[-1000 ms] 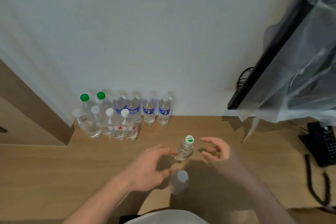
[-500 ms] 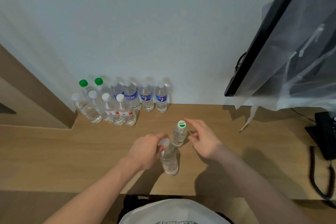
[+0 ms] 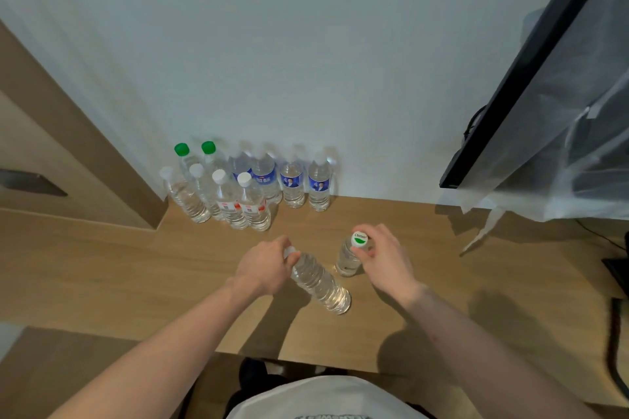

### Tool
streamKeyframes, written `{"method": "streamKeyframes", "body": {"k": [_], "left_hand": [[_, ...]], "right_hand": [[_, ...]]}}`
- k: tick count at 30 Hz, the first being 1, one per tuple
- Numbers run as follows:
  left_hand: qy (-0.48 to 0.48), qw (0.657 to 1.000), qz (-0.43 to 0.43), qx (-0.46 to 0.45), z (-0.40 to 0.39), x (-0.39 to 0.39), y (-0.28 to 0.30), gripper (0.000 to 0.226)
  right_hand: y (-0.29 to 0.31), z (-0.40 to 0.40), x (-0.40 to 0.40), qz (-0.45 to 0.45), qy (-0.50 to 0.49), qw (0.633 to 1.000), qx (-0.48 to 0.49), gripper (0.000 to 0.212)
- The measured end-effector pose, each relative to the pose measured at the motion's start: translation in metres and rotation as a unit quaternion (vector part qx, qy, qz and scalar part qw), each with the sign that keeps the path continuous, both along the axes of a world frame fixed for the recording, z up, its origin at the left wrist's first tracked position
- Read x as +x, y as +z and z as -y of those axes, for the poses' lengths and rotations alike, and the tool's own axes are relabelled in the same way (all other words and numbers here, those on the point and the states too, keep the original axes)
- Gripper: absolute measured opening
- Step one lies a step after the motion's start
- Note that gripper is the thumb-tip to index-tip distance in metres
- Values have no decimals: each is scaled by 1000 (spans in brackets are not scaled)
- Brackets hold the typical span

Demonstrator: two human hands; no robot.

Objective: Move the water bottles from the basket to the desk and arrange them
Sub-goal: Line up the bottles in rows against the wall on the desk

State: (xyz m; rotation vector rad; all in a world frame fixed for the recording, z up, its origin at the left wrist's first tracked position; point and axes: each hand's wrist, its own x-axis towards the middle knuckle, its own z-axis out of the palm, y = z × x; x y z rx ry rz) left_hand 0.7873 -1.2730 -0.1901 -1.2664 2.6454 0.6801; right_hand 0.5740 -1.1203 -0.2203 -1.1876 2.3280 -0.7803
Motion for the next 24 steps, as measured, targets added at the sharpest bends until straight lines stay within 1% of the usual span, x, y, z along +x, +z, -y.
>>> {"method": "streamKeyframes", "body": {"k": [2, 4, 7, 10, 13, 16, 19, 24], "left_hand": [[18, 999, 23, -14, 1, -1, -2, 51], [27, 999, 31, -28, 2, -5, -1, 55], [36, 999, 14, -32, 2, -16, 6, 50], [13, 998, -6, -58, 6, -34, 18, 45], [-2, 998, -4, -68, 20, -48, 34, 38], [6, 996, -5, -85, 43, -51, 45, 36], [12, 994, 8, -107, 66, -56, 53, 37], [-11, 989, 63, -132, 93, -71, 63, 39]], "right_hand": [[0, 1, -3, -1, -18, 1000, 2, 32], [-1, 0, -6, -3, -27, 1000, 3, 28], [-2, -2, -9, -12, -28, 1000, 1, 25], [-3, -4, -7, -17, -42, 999, -1, 21], [-2, -2, -7, -15, -53, 999, 1, 19], [0, 5, -7, -13, -51, 999, 11, 18], [-1, 13, -2, -8, -41, 999, 19, 19], [-1, 24, -1, -5, -42, 999, 16, 21]]}}
